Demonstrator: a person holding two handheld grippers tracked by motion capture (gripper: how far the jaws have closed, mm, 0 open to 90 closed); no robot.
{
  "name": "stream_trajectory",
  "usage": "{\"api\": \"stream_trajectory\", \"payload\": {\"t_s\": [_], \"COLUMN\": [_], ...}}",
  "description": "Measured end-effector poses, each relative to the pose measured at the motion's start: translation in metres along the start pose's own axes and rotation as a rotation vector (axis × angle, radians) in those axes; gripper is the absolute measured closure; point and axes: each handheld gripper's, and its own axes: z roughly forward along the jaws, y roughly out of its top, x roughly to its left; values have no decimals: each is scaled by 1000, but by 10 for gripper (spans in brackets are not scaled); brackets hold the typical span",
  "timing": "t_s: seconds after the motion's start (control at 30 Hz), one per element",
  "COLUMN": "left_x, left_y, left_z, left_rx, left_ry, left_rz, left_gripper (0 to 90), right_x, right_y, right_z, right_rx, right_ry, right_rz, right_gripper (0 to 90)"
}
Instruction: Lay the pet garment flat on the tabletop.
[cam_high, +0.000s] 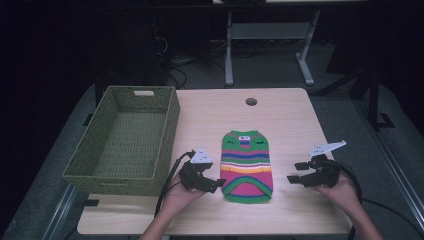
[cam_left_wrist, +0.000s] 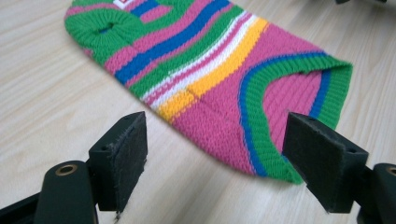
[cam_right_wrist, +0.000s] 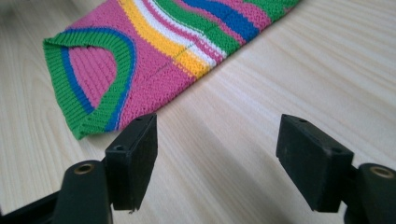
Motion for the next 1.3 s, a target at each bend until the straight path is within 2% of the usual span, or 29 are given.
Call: {"api": "stream_trajectory", "payload": {"t_s": [0.1, 0.2, 0.37, 0.7, 0.77, 0.83, 0.97, 1.1, 1.23, 1.3], "left_x": [0, 0, 0, -4, -5, -6, -15, -21, -21, -22], "left_y": [-5, -10, -17, -30, -32, -35, -39, -44, -48, -46], "left_z": [-1, -3, -6, -15, -18, -21, -28, -32, -33, -32], "left_rx": [13, 4, 2, 14, 10, -16, -34, -46, -45, -45], "left_ry": [2, 3, 8, 9, 8, -12, -26, -15, -32, -15], "left_rz": [-2, -12, -15, -10, -16, -45, -39, -29, -58, -46], "left_gripper": [216, 214, 213, 212, 212, 212, 213, 210, 210, 210], "right_x": [1, 2, 6, 9, 10, 12, 17, 27, 33, 35], "right_y": [-5, -11, -21, -45, -48, -51, -57, -66, -71, -70], "right_z": [-2, -4, -8, -13, -14, -16, -19, -23, -29, -30], "right_rx": [-12, -17, -24, -39, -40, -56, -62, -93, -148, -175], "right_ry": [0, 9, -2, -19, -32, -37, -59, -74, -38, -37], "right_rz": [4, 5, -1, 16, 10, 21, 15, 17, 43, 35], "right_gripper": [291, 288, 287, 284, 268, 267, 266, 262, 262, 262]}}
